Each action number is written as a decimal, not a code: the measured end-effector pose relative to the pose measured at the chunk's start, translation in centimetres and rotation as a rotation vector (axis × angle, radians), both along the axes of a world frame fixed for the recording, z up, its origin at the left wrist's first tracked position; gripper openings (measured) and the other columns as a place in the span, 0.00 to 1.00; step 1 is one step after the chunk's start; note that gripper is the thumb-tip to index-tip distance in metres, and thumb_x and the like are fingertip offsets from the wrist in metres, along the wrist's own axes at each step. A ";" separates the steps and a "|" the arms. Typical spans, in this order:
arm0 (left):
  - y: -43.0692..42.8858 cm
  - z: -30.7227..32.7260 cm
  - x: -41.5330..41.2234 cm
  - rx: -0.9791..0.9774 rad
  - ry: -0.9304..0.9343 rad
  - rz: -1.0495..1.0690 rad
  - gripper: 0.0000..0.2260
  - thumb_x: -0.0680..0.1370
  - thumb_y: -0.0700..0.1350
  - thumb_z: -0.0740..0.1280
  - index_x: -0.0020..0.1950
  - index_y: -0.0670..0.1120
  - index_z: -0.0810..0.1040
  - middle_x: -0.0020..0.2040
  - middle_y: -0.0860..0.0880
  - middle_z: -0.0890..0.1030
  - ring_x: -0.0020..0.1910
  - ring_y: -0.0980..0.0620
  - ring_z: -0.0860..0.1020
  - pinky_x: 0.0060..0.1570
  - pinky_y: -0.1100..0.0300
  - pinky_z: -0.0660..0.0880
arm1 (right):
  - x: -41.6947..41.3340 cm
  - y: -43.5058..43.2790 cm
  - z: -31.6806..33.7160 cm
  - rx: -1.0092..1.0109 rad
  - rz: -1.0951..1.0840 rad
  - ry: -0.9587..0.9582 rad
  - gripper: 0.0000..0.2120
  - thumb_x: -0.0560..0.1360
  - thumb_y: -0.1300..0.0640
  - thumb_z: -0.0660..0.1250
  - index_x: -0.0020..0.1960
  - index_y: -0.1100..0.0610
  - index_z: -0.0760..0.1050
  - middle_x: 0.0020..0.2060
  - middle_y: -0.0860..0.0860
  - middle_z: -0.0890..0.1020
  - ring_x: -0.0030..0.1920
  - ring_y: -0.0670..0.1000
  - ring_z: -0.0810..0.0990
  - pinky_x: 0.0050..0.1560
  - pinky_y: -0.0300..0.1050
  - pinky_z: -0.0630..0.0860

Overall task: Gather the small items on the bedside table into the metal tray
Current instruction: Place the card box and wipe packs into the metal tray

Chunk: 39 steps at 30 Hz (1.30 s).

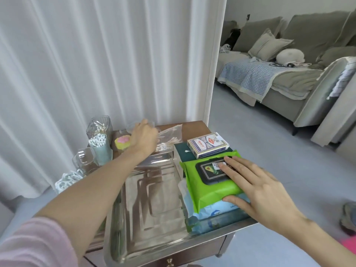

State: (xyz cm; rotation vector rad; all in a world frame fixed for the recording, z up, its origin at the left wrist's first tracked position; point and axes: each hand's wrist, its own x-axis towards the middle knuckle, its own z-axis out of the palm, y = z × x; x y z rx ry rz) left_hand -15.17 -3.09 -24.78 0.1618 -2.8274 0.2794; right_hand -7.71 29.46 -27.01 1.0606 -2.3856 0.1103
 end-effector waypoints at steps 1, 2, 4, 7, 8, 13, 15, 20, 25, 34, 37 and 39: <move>0.1 0.0 0.1 0.011 0.027 -0.012 0.08 0.76 0.44 0.67 0.49 0.41 0.82 0.50 0.45 0.81 0.57 0.45 0.73 0.51 0.54 0.69 | 0.0 -0.1 -0.1 0.005 -0.002 -0.005 0.31 0.75 0.35 0.56 0.70 0.53 0.70 0.69 0.50 0.73 0.68 0.53 0.73 0.58 0.48 0.75; 0.0 -0.1 0.2 0.027 0.039 -0.016 0.08 0.76 0.44 0.67 0.48 0.40 0.82 0.50 0.45 0.81 0.55 0.45 0.74 0.49 0.54 0.69 | 0.1 -0.2 0.0 0.007 -0.002 -0.014 0.31 0.75 0.35 0.56 0.70 0.53 0.70 0.69 0.50 0.73 0.68 0.53 0.72 0.59 0.48 0.75; -0.2 -0.2 0.3 0.052 0.036 -0.013 0.06 0.76 0.43 0.68 0.44 0.41 0.82 0.46 0.44 0.80 0.51 0.44 0.77 0.45 0.55 0.70 | 0.2 -0.2 0.0 0.001 -0.007 -0.036 0.31 0.75 0.35 0.56 0.71 0.53 0.69 0.70 0.49 0.72 0.69 0.53 0.71 0.59 0.48 0.74; -0.3 -0.3 0.7 0.121 0.080 0.001 0.07 0.72 0.38 0.69 0.34 0.46 0.78 0.36 0.48 0.72 0.40 0.47 0.73 0.38 0.56 0.66 | 0.3 -0.2 0.1 -0.004 -0.009 -0.060 0.31 0.75 0.35 0.56 0.72 0.52 0.67 0.71 0.49 0.71 0.70 0.52 0.70 0.60 0.47 0.73; -0.1 -0.2 1.0 0.144 0.089 -0.005 0.08 0.71 0.38 0.70 0.33 0.46 0.76 0.36 0.48 0.72 0.39 0.48 0.71 0.38 0.57 0.65 | 0.3 -0.1 0.0 -0.004 -0.003 -0.069 0.32 0.75 0.36 0.56 0.73 0.52 0.66 0.71 0.49 0.71 0.70 0.52 0.70 0.60 0.47 0.73; 0.4 1.8 2.5 0.236 0.209 -0.070 0.06 0.75 0.40 0.67 0.44 0.42 0.84 0.50 0.45 0.82 0.52 0.42 0.79 0.45 0.52 0.74 | 0.2 0.1 0.0 -0.031 0.030 -0.121 0.31 0.76 0.35 0.55 0.74 0.49 0.62 0.73 0.47 0.68 0.72 0.50 0.67 0.64 0.46 0.69; 0.5 2.8 3.0 0.287 0.299 -0.071 0.06 0.77 0.39 0.65 0.46 0.42 0.82 0.47 0.43 0.83 0.47 0.40 0.80 0.42 0.51 0.77 | 0.1 0.0 0.0 -0.036 0.036 -0.129 0.31 0.76 0.35 0.55 0.74 0.50 0.63 0.73 0.47 0.68 0.72 0.50 0.66 0.64 0.47 0.70; 0.8 4.3 3.7 0.472 0.337 -0.024 0.05 0.77 0.43 0.67 0.47 0.45 0.82 0.47 0.43 0.86 0.49 0.40 0.82 0.45 0.51 0.76 | 0.2 0.1 0.2 -0.020 0.053 -0.154 0.31 0.76 0.36 0.55 0.75 0.50 0.62 0.73 0.47 0.68 0.72 0.51 0.66 0.65 0.49 0.72; 3.2 9.9 6.4 0.452 0.537 -0.104 0.07 0.76 0.38 0.65 0.48 0.48 0.80 0.46 0.47 0.86 0.48 0.40 0.81 0.41 0.55 0.71 | 0.9 0.1 0.9 -0.277 0.143 -0.281 0.36 0.74 0.34 0.59 0.76 0.51 0.58 0.72 0.44 0.67 0.72 0.44 0.64 0.69 0.49 0.65; 14.7 4.9 17.9 0.768 0.333 -0.605 0.03 0.75 0.44 0.63 0.47 0.51 0.75 0.34 0.51 0.82 0.30 0.53 0.78 0.29 0.54 0.74 | 5.5 2.3 3.8 -0.859 0.194 -0.642 0.35 0.61 0.34 0.73 0.65 0.36 0.66 0.51 0.42 0.81 0.48 0.48 0.81 0.51 0.36 0.76; 15.7 0.4 18.1 0.799 0.337 -0.562 0.06 0.74 0.45 0.65 0.49 0.54 0.76 0.41 0.55 0.83 0.38 0.57 0.79 0.36 0.57 0.75 | 5.2 2.7 0.7 -0.809 0.068 -0.643 0.27 0.61 0.48 0.79 0.54 0.37 0.70 0.46 0.43 0.80 0.42 0.48 0.80 0.45 0.30 0.74; 16.0 -2.0 18.8 0.847 0.399 -0.482 0.15 0.71 0.46 0.71 0.56 0.53 0.74 0.50 0.55 0.81 0.47 0.56 0.79 0.45 0.59 0.76 | 4.7 2.9 -0.9 -0.735 -0.049 -0.559 0.31 0.61 0.58 0.81 0.50 0.35 0.67 0.45 0.43 0.78 0.43 0.44 0.78 0.42 0.26 0.71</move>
